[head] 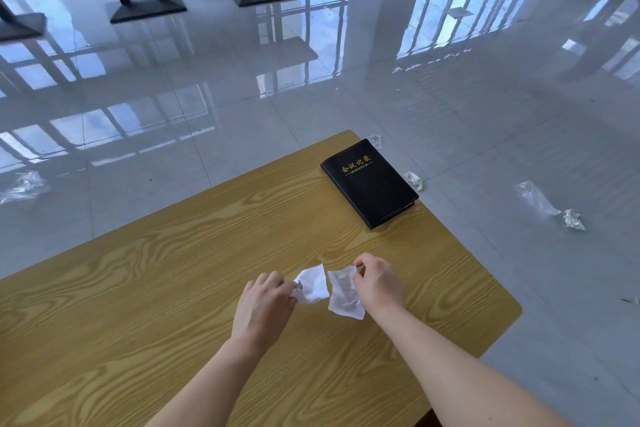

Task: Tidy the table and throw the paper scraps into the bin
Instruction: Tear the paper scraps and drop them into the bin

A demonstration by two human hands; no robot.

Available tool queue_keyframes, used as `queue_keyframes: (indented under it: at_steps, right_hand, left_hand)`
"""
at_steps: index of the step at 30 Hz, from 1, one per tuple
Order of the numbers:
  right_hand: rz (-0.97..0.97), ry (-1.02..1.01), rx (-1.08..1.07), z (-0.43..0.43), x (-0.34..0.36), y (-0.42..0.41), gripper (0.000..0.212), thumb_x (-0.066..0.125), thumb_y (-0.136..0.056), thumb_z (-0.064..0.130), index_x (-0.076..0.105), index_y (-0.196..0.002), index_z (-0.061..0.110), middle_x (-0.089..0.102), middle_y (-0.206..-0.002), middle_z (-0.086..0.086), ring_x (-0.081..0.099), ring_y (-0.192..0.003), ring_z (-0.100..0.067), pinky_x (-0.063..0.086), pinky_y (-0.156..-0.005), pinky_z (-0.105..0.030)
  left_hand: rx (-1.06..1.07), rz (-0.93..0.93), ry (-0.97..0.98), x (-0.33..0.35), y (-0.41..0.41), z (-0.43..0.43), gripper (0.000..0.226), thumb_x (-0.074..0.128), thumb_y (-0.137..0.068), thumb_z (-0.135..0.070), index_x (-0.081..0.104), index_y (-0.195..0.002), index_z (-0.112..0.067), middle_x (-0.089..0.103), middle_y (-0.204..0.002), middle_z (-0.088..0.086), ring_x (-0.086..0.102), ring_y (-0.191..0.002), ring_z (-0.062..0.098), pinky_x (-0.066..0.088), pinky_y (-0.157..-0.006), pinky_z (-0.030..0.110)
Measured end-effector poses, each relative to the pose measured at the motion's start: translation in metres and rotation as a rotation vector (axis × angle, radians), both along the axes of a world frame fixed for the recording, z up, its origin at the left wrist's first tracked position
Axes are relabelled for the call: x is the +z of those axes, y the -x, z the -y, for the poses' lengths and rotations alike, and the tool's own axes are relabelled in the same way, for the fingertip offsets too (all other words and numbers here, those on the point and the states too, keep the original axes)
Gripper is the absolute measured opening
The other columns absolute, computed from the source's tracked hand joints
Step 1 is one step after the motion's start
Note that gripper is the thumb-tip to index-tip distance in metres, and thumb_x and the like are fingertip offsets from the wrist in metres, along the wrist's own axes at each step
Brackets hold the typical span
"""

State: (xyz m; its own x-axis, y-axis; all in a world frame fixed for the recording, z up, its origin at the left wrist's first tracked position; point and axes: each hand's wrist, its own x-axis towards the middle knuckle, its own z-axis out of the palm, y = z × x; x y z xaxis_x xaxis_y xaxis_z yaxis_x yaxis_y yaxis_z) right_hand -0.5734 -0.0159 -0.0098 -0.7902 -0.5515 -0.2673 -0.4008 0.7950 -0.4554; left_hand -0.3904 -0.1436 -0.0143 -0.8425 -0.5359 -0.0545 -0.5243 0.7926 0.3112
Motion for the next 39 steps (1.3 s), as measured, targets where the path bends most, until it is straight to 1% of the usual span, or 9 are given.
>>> queue_keyframes:
  at_steps: [4, 9, 15, 18, 23, 27, 32, 36, 39]
  right_hand:
    - [-0.025, 0.054, 0.006, -0.013, 0.009, 0.003, 0.015, 0.059, -0.093, 0.018, 0.064, -0.107, 0.014, 0.065, -0.104, 0.002, 0.058, -0.09, -0.015, 0.05, -0.07, -0.028]
    - [-0.042, 0.073, -0.022, -0.034, 0.019, 0.004, 0.016, 0.059, -0.093, 0.018, 0.064, -0.108, 0.014, 0.065, -0.102, 0.002, 0.059, -0.088, -0.015, 0.047, -0.066, -0.025]
    - [-0.07, 0.093, -0.065, -0.056, 0.03, 0.001, 0.016, 0.06, -0.093, 0.021, 0.064, -0.108, 0.015, 0.066, -0.099, 0.002, 0.059, -0.087, -0.014, 0.046, -0.067, -0.025]
    - [-0.08, 0.111, -0.094, -0.068, 0.038, -0.002, 0.016, 0.062, -0.093, 0.021, 0.065, -0.108, 0.015, 0.067, -0.1, 0.002, 0.061, -0.089, -0.015, 0.052, -0.074, -0.028]
    - [-0.101, 0.126, -0.158, -0.097, 0.051, -0.011, 0.02, 0.062, -0.093, 0.02, 0.064, -0.112, 0.015, 0.068, -0.105, 0.002, 0.062, -0.094, -0.015, 0.052, -0.077, -0.028]
    - [-0.115, 0.129, -0.232, -0.126, 0.055, -0.021, 0.018, 0.064, -0.092, 0.019, 0.066, -0.109, 0.015, 0.069, -0.103, 0.003, 0.062, -0.093, -0.015, 0.048, -0.074, -0.024]
    - [-0.125, 0.149, -0.282, -0.168, 0.059, -0.028, 0.015, 0.063, -0.091, 0.019, 0.066, -0.104, 0.013, 0.069, -0.098, 0.001, 0.06, -0.088, -0.014, 0.042, -0.071, -0.023]
    - [-0.14, 0.183, -0.3, -0.207, 0.063, -0.026, 0.015, 0.064, -0.09, 0.02, 0.068, -0.103, 0.013, 0.071, -0.097, 0.0, 0.064, -0.092, -0.019, 0.046, -0.074, -0.025]
    - [-0.14, 0.204, -0.286, -0.242, 0.062, -0.024, 0.017, 0.065, -0.089, 0.02, 0.068, -0.105, 0.014, 0.072, -0.097, -0.001, 0.065, -0.092, -0.021, 0.049, -0.079, -0.029]
  left_hand:
    - [0.001, -0.022, -0.006, 0.012, 0.005, -0.008, 0.011, 0.069, -0.085, -0.025, 0.072, -0.096, -0.023, 0.061, -0.085, -0.005, 0.058, -0.08, 0.021, 0.047, -0.07, 0.033]
    - [-0.018, -0.047, 0.002, 0.022, 0.009, -0.023, 0.004, 0.072, -0.083, -0.023, 0.071, -0.087, -0.022, 0.059, -0.079, -0.005, 0.057, -0.074, 0.02, 0.045, -0.066, 0.032]
    - [-0.02, -0.064, -0.012, 0.032, 0.012, -0.032, 0.015, 0.064, -0.088, -0.024, 0.071, -0.102, -0.025, 0.06, -0.085, -0.005, 0.056, -0.081, 0.021, 0.044, -0.073, 0.031]
    - [-0.044, -0.074, -0.002, 0.039, 0.013, -0.036, 0.019, 0.063, -0.088, -0.022, 0.071, -0.105, -0.024, 0.06, -0.087, -0.005, 0.056, -0.083, 0.02, 0.044, -0.074, 0.031]
    - [-0.12, -0.116, -0.015, 0.05, 0.022, -0.054, 0.019, 0.063, -0.088, -0.022, 0.071, -0.106, -0.023, 0.061, -0.087, -0.003, 0.057, -0.084, 0.023, 0.047, -0.075, 0.035]
    - [-0.196, -0.132, -0.03, 0.052, 0.026, -0.079, 0.017, 0.064, -0.088, -0.022, 0.071, -0.104, -0.021, 0.062, -0.089, -0.001, 0.058, -0.084, 0.025, 0.047, -0.073, 0.038]
    - [-0.246, -0.136, -0.021, 0.054, 0.028, -0.118, 0.016, 0.062, -0.088, -0.021, 0.072, -0.101, -0.02, 0.062, -0.089, -0.001, 0.058, -0.083, 0.025, 0.046, -0.072, 0.037]
    - [-0.26, -0.142, -0.001, 0.056, 0.03, -0.16, 0.016, 0.063, -0.089, -0.021, 0.072, -0.102, -0.021, 0.061, -0.087, -0.001, 0.057, -0.081, 0.026, 0.046, -0.071, 0.037]
    - [-0.253, -0.147, 0.001, 0.056, 0.032, -0.199, 0.014, 0.066, -0.086, -0.018, 0.073, -0.098, -0.02, 0.06, -0.083, -0.001, 0.058, -0.079, 0.026, 0.048, -0.07, 0.038]
